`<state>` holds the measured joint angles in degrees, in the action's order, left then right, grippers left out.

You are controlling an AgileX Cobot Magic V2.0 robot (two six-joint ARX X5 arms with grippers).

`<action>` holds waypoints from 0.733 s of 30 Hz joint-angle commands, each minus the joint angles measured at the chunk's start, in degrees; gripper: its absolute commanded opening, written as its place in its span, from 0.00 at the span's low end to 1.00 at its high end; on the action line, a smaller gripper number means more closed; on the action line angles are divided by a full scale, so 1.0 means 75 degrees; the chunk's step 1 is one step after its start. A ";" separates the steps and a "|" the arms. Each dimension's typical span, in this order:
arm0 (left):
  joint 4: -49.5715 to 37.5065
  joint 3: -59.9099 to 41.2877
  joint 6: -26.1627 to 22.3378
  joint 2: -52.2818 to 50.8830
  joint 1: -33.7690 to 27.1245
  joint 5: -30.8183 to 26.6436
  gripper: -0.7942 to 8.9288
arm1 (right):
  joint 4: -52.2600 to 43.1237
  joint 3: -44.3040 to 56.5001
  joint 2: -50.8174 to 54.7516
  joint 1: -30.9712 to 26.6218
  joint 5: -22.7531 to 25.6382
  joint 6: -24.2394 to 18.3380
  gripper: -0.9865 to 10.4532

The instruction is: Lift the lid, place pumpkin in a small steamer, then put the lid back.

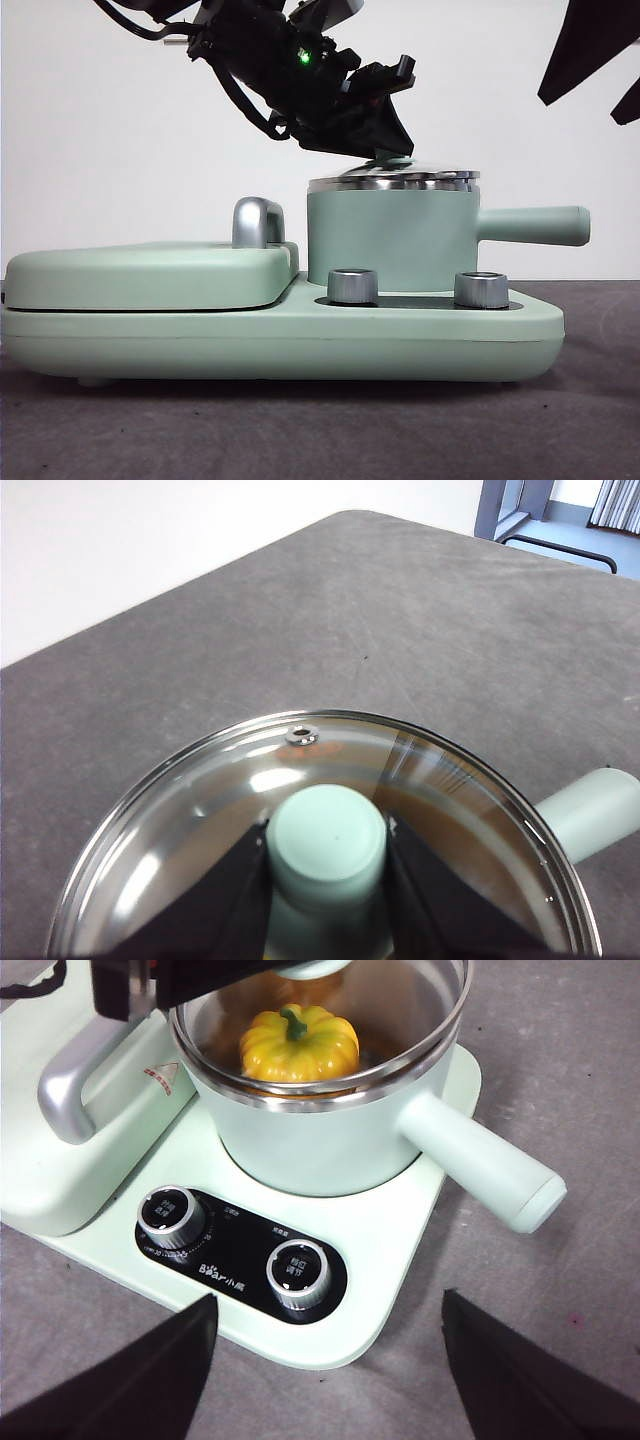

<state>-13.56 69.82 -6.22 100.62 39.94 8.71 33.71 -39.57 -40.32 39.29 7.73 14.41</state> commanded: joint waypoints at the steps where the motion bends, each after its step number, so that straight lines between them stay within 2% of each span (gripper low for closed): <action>1: -0.0294 0.0265 -0.0102 -0.0029 0.0035 -0.0102 0.10 | -0.0026 -0.0009 -0.0052 0.0058 0.0035 0.0082 0.39; 22: 0.0329 0.0271 -0.0047 -0.0029 0.0114 -0.0099 0.10 | -0.0026 -0.0009 -0.0052 0.0058 0.0038 0.0082 0.39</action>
<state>-11.27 70.39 -6.39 100.55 40.36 8.25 33.80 -39.57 -40.32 39.29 7.73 14.44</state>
